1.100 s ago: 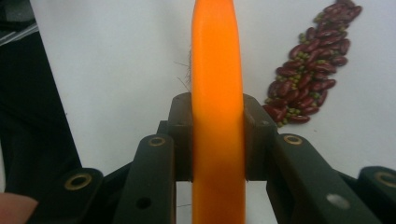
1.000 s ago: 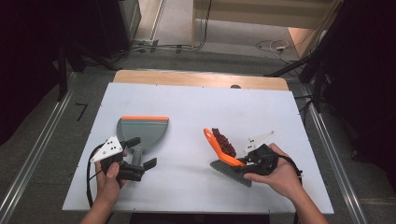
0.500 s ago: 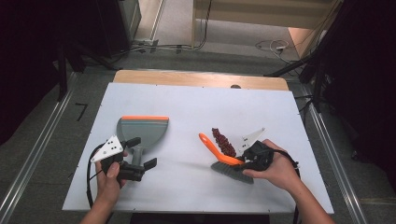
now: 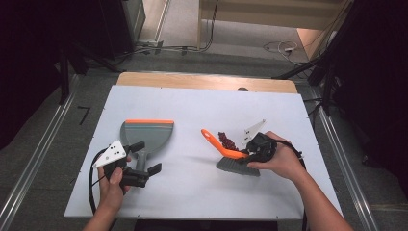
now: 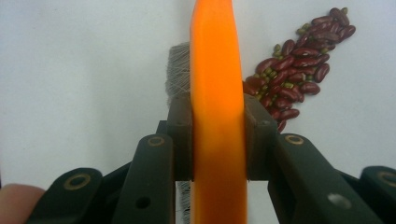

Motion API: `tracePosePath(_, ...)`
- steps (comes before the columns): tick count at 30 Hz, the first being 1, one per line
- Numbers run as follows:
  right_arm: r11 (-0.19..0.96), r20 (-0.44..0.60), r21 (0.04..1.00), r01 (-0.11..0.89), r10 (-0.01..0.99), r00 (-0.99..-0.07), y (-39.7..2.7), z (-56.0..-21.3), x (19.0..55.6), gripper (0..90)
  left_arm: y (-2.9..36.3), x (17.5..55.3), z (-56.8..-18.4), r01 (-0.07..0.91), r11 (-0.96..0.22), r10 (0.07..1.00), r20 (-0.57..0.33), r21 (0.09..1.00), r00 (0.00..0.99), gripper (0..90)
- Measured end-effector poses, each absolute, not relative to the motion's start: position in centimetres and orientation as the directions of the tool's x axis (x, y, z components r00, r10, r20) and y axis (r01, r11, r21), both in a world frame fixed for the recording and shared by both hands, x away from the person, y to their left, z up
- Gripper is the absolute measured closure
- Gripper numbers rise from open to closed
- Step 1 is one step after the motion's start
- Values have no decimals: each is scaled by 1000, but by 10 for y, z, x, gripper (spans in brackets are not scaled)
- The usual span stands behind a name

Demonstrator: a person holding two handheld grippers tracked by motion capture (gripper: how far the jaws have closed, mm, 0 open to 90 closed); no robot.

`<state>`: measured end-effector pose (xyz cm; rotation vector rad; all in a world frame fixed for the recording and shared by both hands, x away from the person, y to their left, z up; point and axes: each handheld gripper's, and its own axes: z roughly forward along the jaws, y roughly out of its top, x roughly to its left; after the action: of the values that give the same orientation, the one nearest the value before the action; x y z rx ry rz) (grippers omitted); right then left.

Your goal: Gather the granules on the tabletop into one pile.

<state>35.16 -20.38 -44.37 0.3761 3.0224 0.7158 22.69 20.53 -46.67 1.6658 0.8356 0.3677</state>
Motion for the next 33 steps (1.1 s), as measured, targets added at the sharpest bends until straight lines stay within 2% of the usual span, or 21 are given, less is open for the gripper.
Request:
tracePosePath(12,847,58,484,218,218,-974,-203,-448,377,678,203,228,-468,328,-78,692,-185,942,698,0)
tracePosePath(21,853,54,471,226,227,-972,-199,-446,388,676,203,228,-467,326,-78,693,-183,942,697,0)
tracePosePath(33,833,62,506,223,223,-973,-198,-448,401,675,203,229,-467,325,-82,691,-181,942,700,0)
